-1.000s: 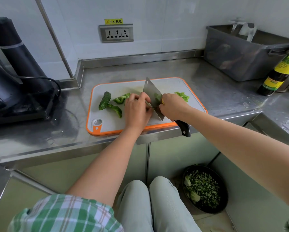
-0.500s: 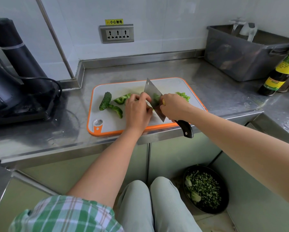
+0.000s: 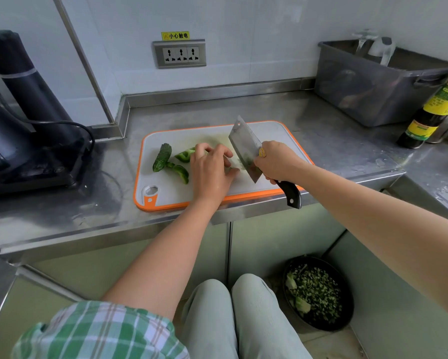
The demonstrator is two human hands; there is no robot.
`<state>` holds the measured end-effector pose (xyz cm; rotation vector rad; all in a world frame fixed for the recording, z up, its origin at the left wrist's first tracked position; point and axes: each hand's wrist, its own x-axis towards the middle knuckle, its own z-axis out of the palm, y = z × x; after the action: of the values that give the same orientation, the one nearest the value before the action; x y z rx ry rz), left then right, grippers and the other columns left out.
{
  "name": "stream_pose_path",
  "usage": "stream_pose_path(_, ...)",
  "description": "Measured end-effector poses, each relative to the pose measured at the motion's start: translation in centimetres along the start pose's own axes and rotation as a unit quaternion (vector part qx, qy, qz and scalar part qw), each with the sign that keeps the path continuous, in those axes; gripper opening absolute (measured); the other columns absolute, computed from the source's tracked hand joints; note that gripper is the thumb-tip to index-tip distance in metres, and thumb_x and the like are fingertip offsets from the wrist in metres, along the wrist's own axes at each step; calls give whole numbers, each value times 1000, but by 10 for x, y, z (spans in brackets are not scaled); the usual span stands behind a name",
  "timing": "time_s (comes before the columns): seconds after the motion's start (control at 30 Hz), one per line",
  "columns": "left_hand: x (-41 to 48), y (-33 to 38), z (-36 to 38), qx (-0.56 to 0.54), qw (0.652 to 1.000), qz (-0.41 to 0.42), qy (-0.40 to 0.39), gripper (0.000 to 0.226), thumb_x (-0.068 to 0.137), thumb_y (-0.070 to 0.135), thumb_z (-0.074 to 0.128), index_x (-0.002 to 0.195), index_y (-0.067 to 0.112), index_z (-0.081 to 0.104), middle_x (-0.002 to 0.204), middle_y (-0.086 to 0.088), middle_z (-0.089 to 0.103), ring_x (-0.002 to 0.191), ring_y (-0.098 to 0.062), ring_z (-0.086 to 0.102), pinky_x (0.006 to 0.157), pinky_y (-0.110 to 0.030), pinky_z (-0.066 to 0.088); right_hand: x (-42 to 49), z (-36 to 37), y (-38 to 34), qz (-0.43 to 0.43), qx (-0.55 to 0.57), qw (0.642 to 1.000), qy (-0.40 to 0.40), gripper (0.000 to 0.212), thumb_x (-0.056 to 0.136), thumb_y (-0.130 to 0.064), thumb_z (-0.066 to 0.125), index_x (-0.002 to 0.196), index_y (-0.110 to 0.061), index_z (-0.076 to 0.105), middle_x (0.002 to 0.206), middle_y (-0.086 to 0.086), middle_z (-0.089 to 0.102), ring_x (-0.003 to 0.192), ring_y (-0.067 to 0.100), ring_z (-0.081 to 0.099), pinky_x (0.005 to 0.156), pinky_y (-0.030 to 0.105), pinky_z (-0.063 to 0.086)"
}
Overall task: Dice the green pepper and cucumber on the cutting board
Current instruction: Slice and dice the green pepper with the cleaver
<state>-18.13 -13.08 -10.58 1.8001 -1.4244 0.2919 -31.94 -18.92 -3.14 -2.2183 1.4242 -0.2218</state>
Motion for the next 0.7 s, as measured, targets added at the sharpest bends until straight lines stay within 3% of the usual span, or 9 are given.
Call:
stream_pose_path(0.13,1,1,0,40,999,-3,16,23,68,21,71,88,20,62,85,9,65,101,-26,43,80,-33,28,-2,-1,-2,-4,10,1000,0,11,86,-3,39,77,-9,42,64,14,59,42,24,53,43,24,43)
stream_pose_path(0.27,-2,-6,-3,83,995,-45,29,21,67,19,71,87,22,64,97,-1,59,102,-30,45,83,-36,31,-9,6,-7,-9,22,999,-21,9,88,-1,40,81,-4,45,66,16,60,45,25,54,42,24,42)
stream_pose_path(0.37,-2,-7,-4,101,992,-79,19,20,70,24,70,89,21,66,104,-5,56,100,-32,47,83,-37,33,-12,17,-11,-17,55,998,-33,10,87,-1,41,83,0,50,64,15,60,44,23,51,45,26,43)
stream_pose_path(0.5,0,-9,-7,102,991,-92,-6,21,73,28,70,93,21,69,107,-5,58,101,-32,46,85,-39,36,-6,11,-5,-3,54,998,-17,18,90,-5,43,73,-3,46,59,13,57,41,22,50,42,23,40)
stream_pose_path(0.7,-1,-10,-10,104,990,-94,-28,31,72,29,70,102,20,67,113,-5,56,105,-31,44,86,-39,37,-6,1,1,1,62,998,0,6,87,-3,42,84,0,48,63,18,59,40,23,51,41,23,40)
